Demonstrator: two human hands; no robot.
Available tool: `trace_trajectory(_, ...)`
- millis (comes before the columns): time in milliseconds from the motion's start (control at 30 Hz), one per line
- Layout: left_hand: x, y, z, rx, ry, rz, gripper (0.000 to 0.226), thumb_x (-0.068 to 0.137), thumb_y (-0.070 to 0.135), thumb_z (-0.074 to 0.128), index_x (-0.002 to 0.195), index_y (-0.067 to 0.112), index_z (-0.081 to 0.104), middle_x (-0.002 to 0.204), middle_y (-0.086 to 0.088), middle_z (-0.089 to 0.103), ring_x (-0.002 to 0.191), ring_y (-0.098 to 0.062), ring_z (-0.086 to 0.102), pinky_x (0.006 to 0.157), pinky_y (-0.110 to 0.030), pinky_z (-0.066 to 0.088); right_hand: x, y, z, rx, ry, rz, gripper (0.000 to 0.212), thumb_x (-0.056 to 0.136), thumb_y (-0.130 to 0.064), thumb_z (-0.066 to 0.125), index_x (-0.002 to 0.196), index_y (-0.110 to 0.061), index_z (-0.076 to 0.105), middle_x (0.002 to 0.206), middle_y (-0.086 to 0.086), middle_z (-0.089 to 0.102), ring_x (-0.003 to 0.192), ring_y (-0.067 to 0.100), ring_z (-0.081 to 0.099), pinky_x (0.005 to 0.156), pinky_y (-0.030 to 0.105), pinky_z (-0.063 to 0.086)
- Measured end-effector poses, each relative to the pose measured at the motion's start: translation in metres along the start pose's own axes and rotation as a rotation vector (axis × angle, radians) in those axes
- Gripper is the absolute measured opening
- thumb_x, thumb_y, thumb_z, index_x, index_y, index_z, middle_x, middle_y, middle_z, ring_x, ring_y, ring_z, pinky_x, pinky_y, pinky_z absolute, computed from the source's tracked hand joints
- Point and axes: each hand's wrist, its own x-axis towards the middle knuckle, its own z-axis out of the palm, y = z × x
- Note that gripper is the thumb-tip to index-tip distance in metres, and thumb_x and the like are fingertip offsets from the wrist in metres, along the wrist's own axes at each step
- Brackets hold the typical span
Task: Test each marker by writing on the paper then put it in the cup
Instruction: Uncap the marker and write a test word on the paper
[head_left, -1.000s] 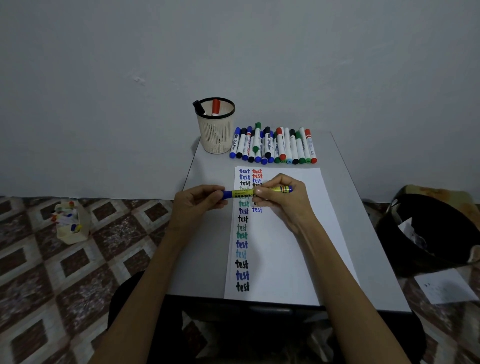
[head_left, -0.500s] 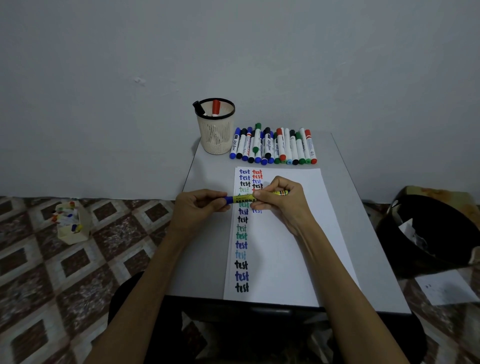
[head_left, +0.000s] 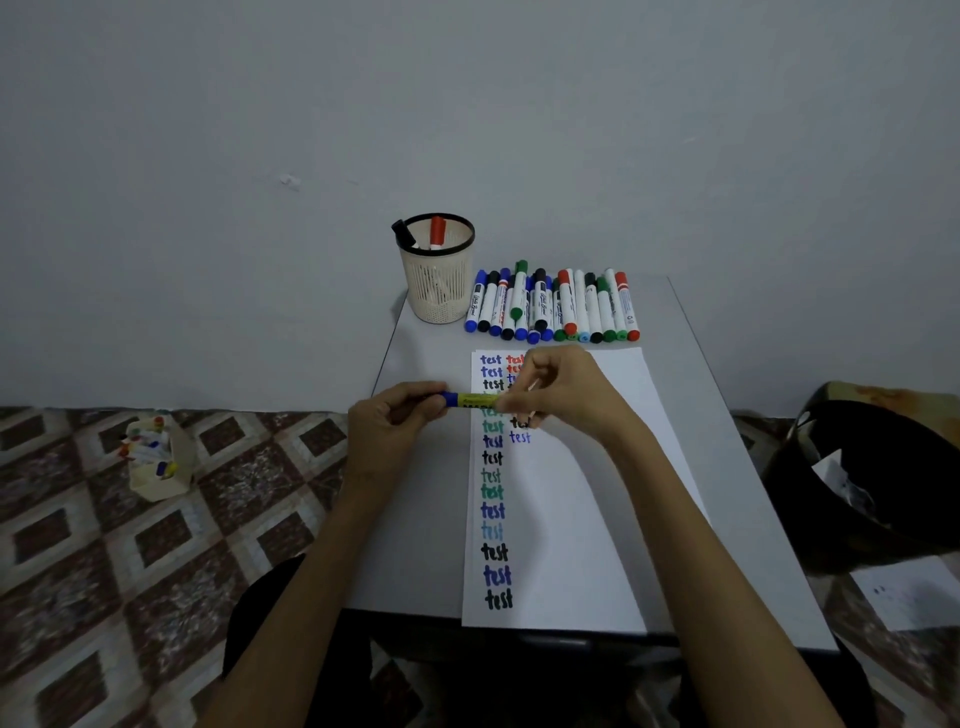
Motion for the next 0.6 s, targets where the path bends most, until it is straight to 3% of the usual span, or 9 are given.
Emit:
trace_trajectory(100, 0.001, -0.001, -0.001, 0.032, 0.045, 0.019, 0.020, 0.083, 0.004, 0.063, 0.103, 0.005, 0.067, 0.097, -0.007, 0.070, 0.091, -0.016, 0.068, 0.084, -0.030, 0.055, 0.014, -0.013, 0.005, -0.344, -0.117, -0.063, 0.026, 0.075, -0.015, 0.081, 0.099, -0.015, 0.070, 0.080, 0.001, 0.070, 0.065, 0.016, 0.067, 0.063, 0.026, 0.058)
trace_trajectory(200, 0.005, -0.006, 0.001, 0.160, 0.070, 0.001, 0.034, 0.087, 0.011, 0.061, 0.121, 0.011, 0.058, 0.111, -0.001, 0.065, 0.099, -0.007, 0.062, 0.089, -0.019, 0.050, 0.031, -0.022, 0.006, -0.524, -0.131, -0.074, 0.023, 0.082, -0.017, 0.074, 0.105, -0.011, 0.071, 0.079, -0.006, 0.063, 0.064, 0.007, 0.055, 0.059, 0.015, 0.044)
trace_trajectory(267, 0.006, -0.010, 0.002, 0.259, 0.054, -0.052, 0.046, 0.089, 0.015, 0.059, 0.134, 0.014, 0.046, 0.123, 0.002, 0.057, 0.111, -0.005, 0.054, 0.093, -0.014, 0.042, 0.043, -0.028, 0.002, -0.451, 0.032, -0.063, 0.020, 0.085, -0.014, 0.070, 0.104, -0.006, 0.071, 0.078, -0.006, 0.059, 0.066, 0.007, 0.052, 0.058, 0.013, 0.042)
trace_trajectory(400, 0.008, -0.024, 0.006, 0.711, -0.150, 0.084, 0.044, 0.092, 0.022, 0.052, 0.135, 0.013, 0.046, 0.142, -0.006, 0.043, 0.133, -0.016, 0.035, 0.113, -0.032, 0.014, 0.077, -0.053, -0.008, -0.213, 0.371, -0.186, 0.021, 0.087, -0.013, 0.068, 0.107, -0.006, 0.070, 0.088, 0.001, 0.066, 0.072, 0.007, 0.056, 0.065, 0.013, 0.046)
trace_trajectory(500, 0.008, -0.024, 0.008, 0.792, -0.180, 0.083, 0.042, 0.095, 0.023, 0.046, 0.136, 0.015, 0.043, 0.146, -0.004, 0.036, 0.138, -0.015, 0.028, 0.115, -0.031, 0.006, 0.108, -0.076, -0.007, -0.139, 0.534, -0.319, 0.019, 0.089, -0.009, 0.065, 0.107, -0.008, 0.068, 0.088, 0.000, 0.066, 0.076, 0.009, 0.059, 0.071, 0.025, 0.052)
trace_trajectory(600, 0.007, -0.024, 0.009, 0.799, -0.183, 0.079, 0.047, 0.092, 0.031, 0.038, 0.136, 0.014, 0.044, 0.147, -0.005, 0.036, 0.138, -0.015, 0.027, 0.116, -0.029, 0.006, 0.131, -0.095, -0.002, -0.005, 0.658, -0.449, 0.037, 0.089, -0.002, 0.059, 0.125, -0.007, 0.053, 0.084, 0.003, 0.065, 0.071, 0.010, 0.063, 0.069, 0.028, 0.057)
